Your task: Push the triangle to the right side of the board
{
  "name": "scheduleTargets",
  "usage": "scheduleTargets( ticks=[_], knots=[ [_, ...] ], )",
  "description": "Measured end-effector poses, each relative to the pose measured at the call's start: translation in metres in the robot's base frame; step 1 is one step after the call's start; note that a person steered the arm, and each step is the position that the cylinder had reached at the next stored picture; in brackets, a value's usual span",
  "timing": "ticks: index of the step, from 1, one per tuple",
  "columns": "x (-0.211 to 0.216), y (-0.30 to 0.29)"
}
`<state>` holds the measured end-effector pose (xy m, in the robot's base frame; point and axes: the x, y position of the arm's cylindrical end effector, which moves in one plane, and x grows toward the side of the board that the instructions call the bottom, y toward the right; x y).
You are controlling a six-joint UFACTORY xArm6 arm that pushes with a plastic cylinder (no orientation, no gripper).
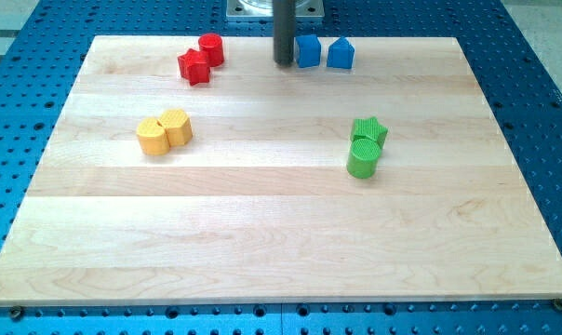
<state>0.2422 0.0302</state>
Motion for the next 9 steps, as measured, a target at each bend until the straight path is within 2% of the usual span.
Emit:
scheduleTargets(
  ticks=[2,9],
  knots=[
    [0.001,0.076],
    [0.001,0.105]
  ],
)
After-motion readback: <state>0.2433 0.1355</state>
